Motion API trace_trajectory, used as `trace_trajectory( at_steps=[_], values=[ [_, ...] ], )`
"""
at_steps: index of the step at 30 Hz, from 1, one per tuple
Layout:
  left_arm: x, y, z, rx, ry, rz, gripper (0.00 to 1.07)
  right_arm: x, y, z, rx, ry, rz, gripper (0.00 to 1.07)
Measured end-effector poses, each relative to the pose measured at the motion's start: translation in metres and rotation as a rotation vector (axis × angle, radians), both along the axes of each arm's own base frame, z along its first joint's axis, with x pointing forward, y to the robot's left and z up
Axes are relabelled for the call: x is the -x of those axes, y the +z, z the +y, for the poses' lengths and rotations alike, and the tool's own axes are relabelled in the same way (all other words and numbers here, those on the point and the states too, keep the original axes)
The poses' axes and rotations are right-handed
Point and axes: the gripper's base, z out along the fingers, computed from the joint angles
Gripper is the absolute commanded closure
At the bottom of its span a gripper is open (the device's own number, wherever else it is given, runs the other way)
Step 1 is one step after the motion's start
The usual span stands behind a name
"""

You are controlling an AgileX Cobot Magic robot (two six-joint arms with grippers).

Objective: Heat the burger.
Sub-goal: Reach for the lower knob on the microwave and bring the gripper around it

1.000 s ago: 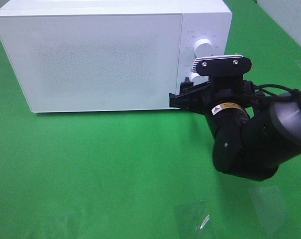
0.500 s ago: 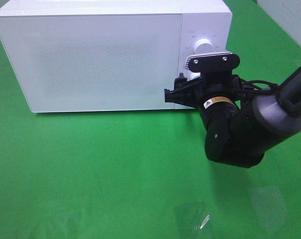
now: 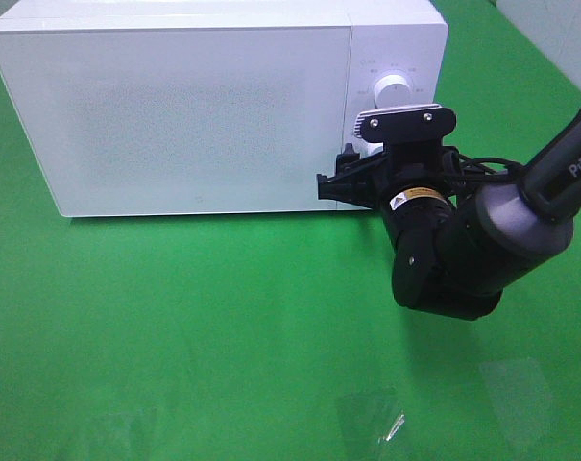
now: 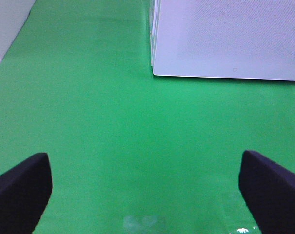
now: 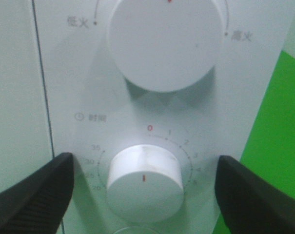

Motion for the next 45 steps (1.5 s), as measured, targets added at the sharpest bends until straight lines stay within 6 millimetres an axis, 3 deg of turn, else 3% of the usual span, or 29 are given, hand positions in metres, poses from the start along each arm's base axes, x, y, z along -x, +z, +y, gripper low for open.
trace_trajectory(
  at_steps=[15,17,18,19,22,24,25,26,27,28,38,45],
  values=[
    [0.0000,0.0000,0.0000,0.000,0.000,0.000,0.08,0.0005,-0.0008,0.0008,0.001,0.001,0.003,0.36],
    [0.0000,0.0000,0.0000,0.000,0.000,0.000,0.08,0.0006,-0.0011,0.0007,-0.002,0.000,0.006,0.47],
    [0.0000,0.0000,0.0000,0.000,0.000,0.000,0.08,0.0006,-0.0011,0.0007,-0.002,0.000,0.006,0.47],
    [0.0000,0.0000,0.0000,0.000,0.000,0.000,0.08,0.0004,-0.0011,0.0008,-0.006,0.000,0.007,0.56],
    [0.0000,0.0000,0.0000,0.000,0.000,0.000,0.08,0.0004,-0.0011,0.0010,-0.010,0.001,0.007,0.63],
    [0.0000,0.0000,0.0000,0.000,0.000,0.000,0.08,0.0004,-0.0013,0.0011,-0.022,0.001,0.009,0.88],
    [0.0000,0.0000,0.0000,0.000,0.000,0.000,0.08,0.0004,-0.0013,0.0011,-0.022,0.001,0.009,0.88],
    [0.0000,0.0000,0.0000,0.000,0.000,0.000,0.08,0.0004,-0.0013,0.0012,-0.024,0.002,0.009,0.99],
    [0.0000,0.0000,0.0000,0.000,0.000,0.000,0.08,0.0004,-0.0013,0.0012,-0.024,0.002,0.009,0.99],
    [0.0000,0.0000,0.0000,0.000,0.000,0.000,0.08,0.0004,-0.0012,0.0014,-0.023,0.004,0.008,1.05],
    [0.0000,0.0000,0.0000,0.000,0.000,0.000,0.08,0.0004,-0.0012,0.0014,-0.038,0.003,0.008,1.06],
    [0.0000,0.0000,0.0000,0.000,0.000,0.000,0.08,0.0004,-0.0013,0.0025,-0.175,0.002,0.009,1.04]
  ],
)
